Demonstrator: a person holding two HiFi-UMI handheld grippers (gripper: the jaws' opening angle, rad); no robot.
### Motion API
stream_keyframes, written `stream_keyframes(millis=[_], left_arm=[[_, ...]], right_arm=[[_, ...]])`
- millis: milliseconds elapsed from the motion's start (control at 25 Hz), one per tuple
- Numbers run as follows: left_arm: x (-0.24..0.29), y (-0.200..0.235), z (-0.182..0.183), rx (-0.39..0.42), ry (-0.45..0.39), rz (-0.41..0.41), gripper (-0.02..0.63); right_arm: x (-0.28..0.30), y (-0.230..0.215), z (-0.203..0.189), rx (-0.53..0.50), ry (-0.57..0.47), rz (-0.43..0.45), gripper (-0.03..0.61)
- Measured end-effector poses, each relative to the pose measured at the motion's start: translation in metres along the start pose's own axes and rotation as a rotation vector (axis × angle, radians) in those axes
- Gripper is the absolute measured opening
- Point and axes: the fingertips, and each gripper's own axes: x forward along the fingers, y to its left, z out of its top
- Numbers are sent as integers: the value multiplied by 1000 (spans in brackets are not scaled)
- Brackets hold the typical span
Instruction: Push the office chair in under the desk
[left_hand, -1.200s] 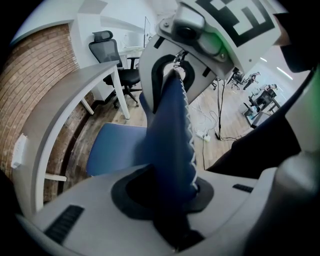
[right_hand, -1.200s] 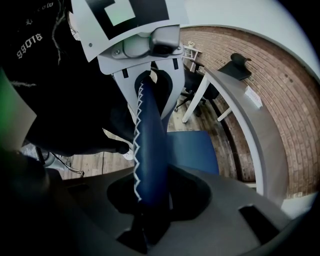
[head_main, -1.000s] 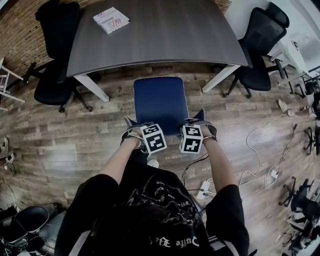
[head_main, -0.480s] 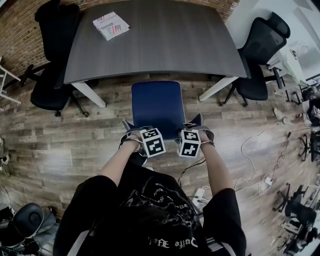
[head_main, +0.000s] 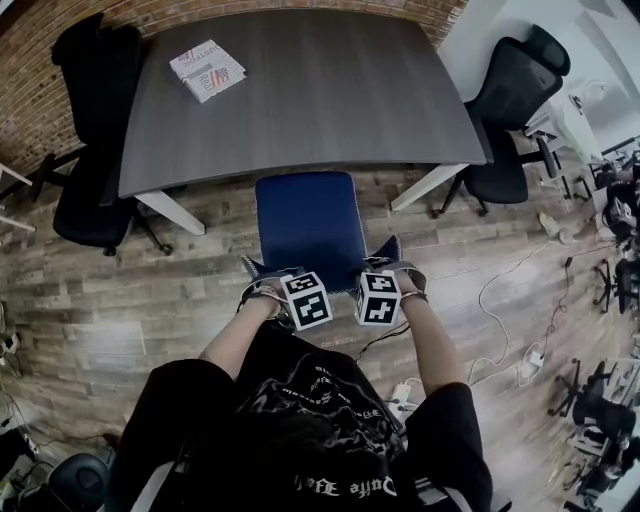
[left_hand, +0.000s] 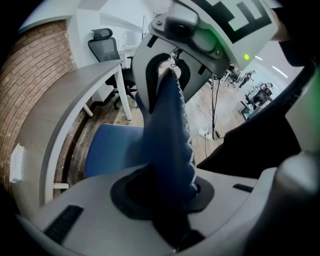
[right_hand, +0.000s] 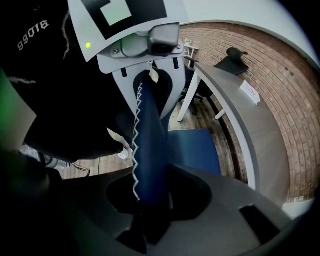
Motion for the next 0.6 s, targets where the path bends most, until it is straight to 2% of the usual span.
stream_keyframes(millis=[600], left_arm=[[-8, 46, 1, 23, 7, -14, 94]], right_arm=[[0, -46, 6, 34, 5, -6, 89]])
